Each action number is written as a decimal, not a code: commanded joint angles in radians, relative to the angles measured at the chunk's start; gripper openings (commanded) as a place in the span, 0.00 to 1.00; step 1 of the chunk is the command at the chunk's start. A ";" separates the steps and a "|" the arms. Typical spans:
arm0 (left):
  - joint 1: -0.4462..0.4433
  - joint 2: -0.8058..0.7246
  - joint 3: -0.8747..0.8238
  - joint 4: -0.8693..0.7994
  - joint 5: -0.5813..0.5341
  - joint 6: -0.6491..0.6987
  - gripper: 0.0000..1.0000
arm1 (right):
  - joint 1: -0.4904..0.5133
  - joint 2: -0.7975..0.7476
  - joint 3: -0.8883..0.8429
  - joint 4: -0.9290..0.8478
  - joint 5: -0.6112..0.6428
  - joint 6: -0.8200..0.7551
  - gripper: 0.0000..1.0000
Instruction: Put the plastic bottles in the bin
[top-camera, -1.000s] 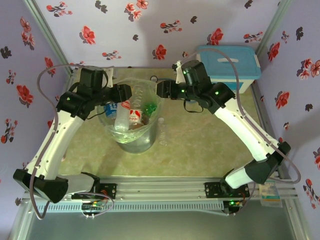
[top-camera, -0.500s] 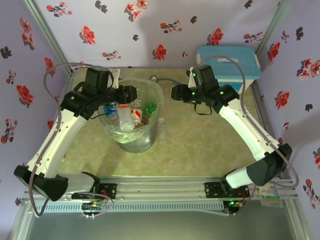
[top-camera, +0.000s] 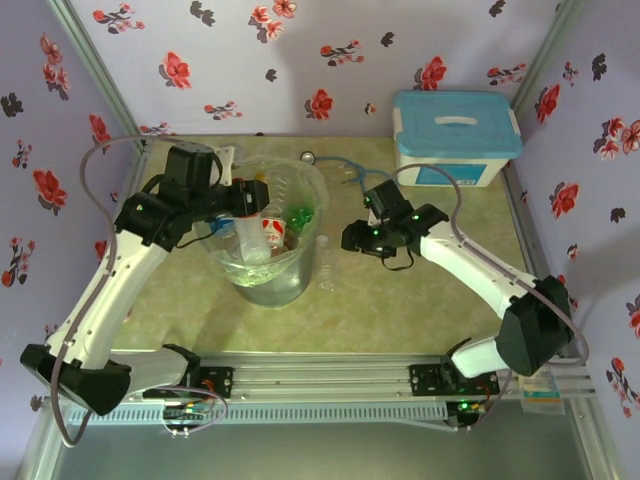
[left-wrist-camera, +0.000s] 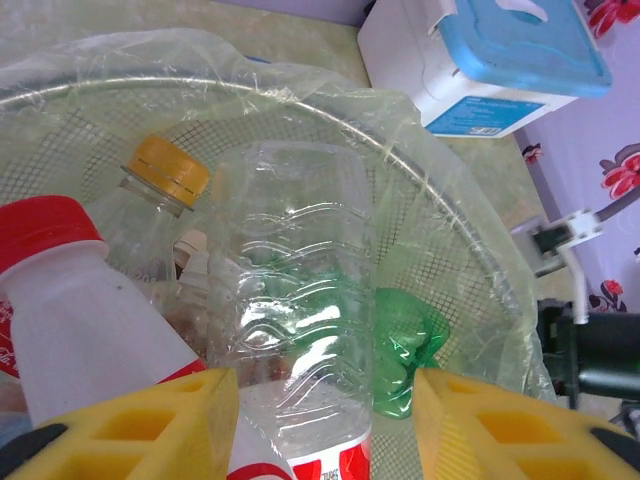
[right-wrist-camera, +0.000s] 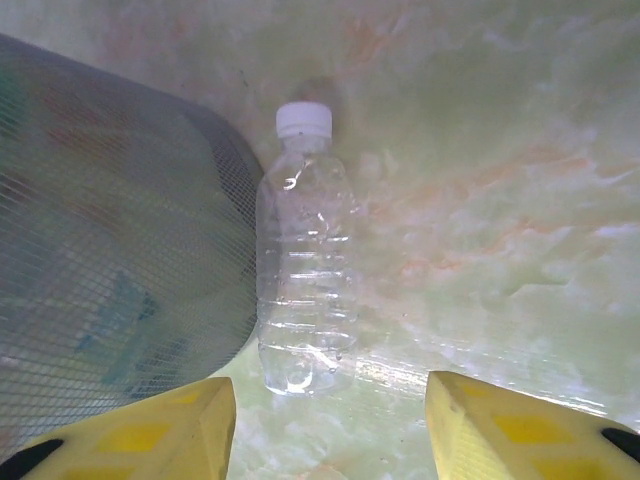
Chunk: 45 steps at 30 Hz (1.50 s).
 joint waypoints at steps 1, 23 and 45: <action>0.006 -0.017 -0.001 0.001 -0.014 -0.019 0.49 | 0.027 0.047 -0.035 0.089 -0.024 0.058 0.54; 0.169 -0.083 0.124 -0.090 -0.015 0.035 0.61 | 0.079 0.294 -0.124 0.243 -0.065 0.119 0.71; 0.182 -0.096 0.053 -0.045 -0.005 0.018 0.61 | -0.060 0.284 -0.165 0.206 0.052 0.028 0.60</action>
